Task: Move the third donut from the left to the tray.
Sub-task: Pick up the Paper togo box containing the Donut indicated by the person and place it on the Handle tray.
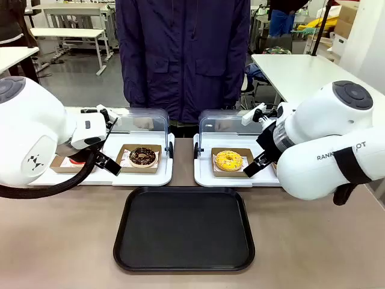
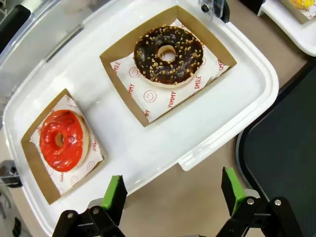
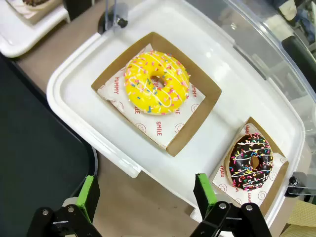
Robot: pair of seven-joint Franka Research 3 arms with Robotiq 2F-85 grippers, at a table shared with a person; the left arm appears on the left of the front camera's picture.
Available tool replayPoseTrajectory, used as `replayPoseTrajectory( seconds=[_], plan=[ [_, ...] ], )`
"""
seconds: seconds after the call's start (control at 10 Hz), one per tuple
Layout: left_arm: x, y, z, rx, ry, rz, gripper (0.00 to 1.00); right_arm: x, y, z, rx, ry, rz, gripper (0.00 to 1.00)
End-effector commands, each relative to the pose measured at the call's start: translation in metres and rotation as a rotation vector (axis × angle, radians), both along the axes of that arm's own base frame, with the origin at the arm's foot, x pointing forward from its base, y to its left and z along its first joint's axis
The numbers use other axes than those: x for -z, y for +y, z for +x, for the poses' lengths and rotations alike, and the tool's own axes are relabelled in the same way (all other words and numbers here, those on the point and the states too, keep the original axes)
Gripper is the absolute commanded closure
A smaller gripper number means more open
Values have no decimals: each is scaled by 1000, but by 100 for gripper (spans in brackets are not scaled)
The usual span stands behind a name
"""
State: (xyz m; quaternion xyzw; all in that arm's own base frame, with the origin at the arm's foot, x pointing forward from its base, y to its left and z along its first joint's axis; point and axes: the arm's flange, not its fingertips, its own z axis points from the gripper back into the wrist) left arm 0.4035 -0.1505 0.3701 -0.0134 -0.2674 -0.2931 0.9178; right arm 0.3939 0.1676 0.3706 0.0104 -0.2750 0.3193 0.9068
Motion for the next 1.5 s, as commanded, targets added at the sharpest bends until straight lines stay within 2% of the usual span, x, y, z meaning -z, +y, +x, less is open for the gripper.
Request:
replayPoseTrajectory(
  seconds=[0.0,1.0,1.1,1.2,1.3,1.4],
  plan=[
    [0,0,0,0,0,0,0,0,0,0,0,0,0,0],
    [0,0,0,-1,0,0,0,0,0,0,0,0,-1,0],
    [-19,8,9,-6,14,-45,0,-22,-6,4,9,0,13,0],
    [-41,21,18,3,72,-104,0,-50,-15,7,6,5,53,0],
    [-64,39,29,12,94,-155,0,-82,-32,7,18,-9,96,0],
    [-82,56,34,51,119,-191,0,-105,-49,8,15,-13,141,0]
  ],
)
